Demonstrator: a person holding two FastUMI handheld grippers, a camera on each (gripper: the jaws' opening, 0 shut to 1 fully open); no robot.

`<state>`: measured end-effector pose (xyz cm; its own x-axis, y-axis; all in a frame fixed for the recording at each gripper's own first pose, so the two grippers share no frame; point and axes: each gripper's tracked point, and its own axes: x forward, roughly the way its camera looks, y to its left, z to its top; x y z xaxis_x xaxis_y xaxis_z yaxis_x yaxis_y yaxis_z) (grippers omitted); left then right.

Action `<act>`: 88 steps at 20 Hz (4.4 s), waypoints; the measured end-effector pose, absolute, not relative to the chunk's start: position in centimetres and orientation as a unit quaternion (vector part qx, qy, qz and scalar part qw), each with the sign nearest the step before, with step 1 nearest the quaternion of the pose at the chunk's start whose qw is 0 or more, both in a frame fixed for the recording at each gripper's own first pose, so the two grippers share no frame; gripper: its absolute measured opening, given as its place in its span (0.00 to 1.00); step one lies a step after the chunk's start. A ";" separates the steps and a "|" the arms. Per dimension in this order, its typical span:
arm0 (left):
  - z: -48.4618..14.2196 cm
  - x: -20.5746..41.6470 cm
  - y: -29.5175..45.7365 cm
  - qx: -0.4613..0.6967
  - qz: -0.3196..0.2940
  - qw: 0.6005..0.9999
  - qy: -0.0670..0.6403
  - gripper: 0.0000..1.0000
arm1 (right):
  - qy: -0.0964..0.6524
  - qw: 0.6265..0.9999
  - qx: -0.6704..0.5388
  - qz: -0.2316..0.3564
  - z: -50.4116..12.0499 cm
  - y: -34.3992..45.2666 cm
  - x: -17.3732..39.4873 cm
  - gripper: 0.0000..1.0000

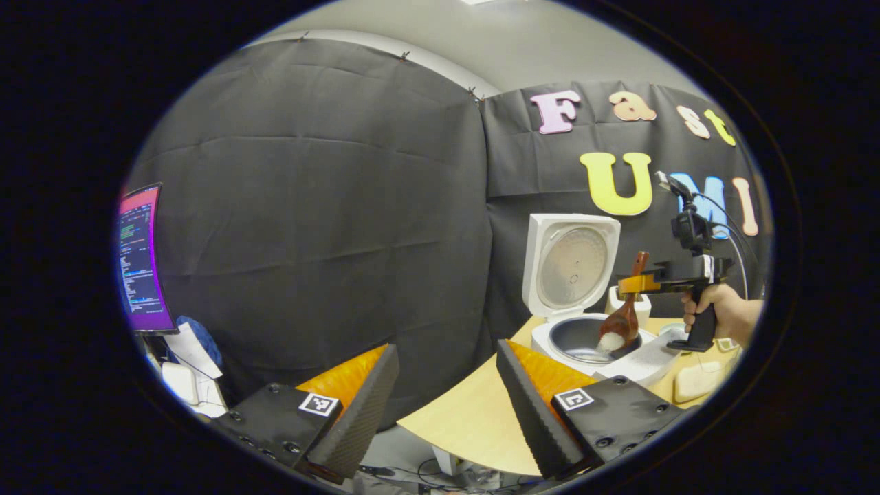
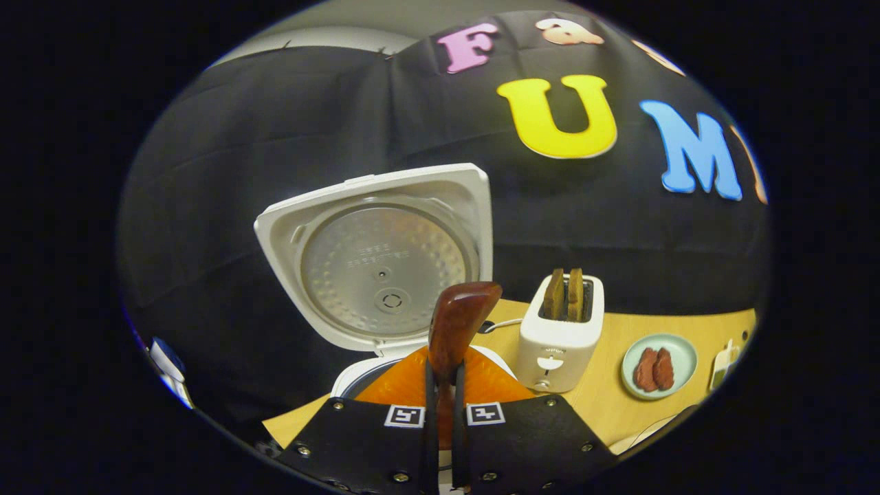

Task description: Close the left gripper, press the button to open the rice cooker; take a wooden spoon from the chopstick holder with the right hand, scoop a spoonful of rice and pour it into the rice cooker, then put the wooden spoon back into the chopstick holder.

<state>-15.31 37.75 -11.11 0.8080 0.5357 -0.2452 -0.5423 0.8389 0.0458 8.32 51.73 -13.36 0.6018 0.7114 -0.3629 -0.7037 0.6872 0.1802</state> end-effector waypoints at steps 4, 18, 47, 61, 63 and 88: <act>-11.0 -15.4 37.6 -0.013 0.282 0.951 0.123 0.98 | 0.156 0.899 -0.061 0.406 -12.2 52.4 7.9 0.08; -8.5 -13.3 35.8 -0.015 0.256 0.961 0.100 0.98 | 0.085 0.914 -0.025 0.395 -5.0 48.6 8.0 0.08; -3.4 -1.1 17.3 -0.006 0.109 0.993 0.044 1.00 | 0.135 0.980 0.056 0.133 -6.4 10.0 14.8 0.08; -1.5 0.4 12.0 0.020 0.097 0.994 0.043 1.00 | 0.228 0.968 0.101 0.020 -17.6 -4.3 13.7 0.08; -1.5 0.2 11.7 0.025 0.100 0.994 0.043 0.98 | 0.249 0.962 0.108 0.014 -19.7 -5.0 13.2 0.08; 1.7 6.5 18.1 0.038 0.162 0.985 0.035 0.92 | 0.191 0.978 0.051 -0.063 -14.9 -10.7 8.2 1.00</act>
